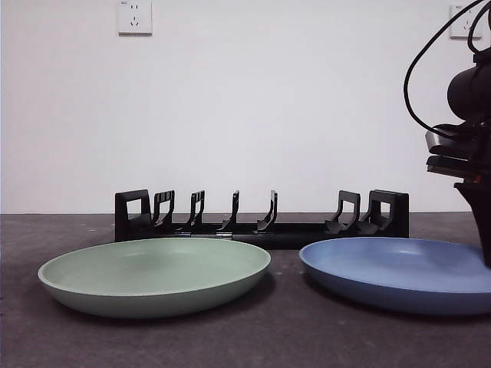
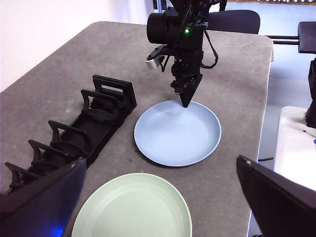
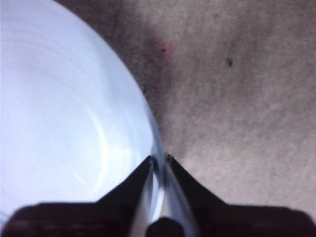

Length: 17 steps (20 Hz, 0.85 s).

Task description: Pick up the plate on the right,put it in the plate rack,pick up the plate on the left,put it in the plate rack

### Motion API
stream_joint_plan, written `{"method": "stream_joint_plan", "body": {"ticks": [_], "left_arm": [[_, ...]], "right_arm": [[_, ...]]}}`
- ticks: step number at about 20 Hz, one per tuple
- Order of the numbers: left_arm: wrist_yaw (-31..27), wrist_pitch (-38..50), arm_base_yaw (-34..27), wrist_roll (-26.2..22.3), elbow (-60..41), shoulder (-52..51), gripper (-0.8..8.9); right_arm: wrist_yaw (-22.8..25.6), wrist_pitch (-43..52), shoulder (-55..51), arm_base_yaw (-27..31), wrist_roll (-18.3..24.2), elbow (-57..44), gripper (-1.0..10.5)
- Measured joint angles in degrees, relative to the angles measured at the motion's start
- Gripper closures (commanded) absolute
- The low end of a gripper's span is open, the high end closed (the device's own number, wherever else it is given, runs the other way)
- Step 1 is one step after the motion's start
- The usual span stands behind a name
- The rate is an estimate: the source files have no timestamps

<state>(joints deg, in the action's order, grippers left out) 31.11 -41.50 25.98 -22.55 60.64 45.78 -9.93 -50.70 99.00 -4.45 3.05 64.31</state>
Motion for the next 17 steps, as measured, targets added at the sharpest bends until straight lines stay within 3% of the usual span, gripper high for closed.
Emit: {"method": "stream_joint_plan", "body": {"ticks": [4, 9, 14, 17], "left_arm": [[-0.31, 0.00, 0.87, -0.46, 0.00, 0.37, 1.22], [-5.51, -0.04, 4.66, -4.31, 0.00, 1.03, 1.22], [-11.28, 0.00, 9.31, -10.03, 0.00, 2.80, 1.30], [-14.71, 0.02, 13.29, -15.87, 0.00, 4.50, 1.93]], "right_arm": [[-0.59, -0.04, -0.15, 0.04, 0.92, 0.00, 9.6], [-0.66, -3.26, -5.11, 0.02, 1.07, 1.38, 9.6], [-1.81, -12.17, -12.92, 0.02, 1.31, 11.78, 9.6], [-4.59, -18.08, -14.91, -0.02, 1.31, 19.04, 9.6]]}}
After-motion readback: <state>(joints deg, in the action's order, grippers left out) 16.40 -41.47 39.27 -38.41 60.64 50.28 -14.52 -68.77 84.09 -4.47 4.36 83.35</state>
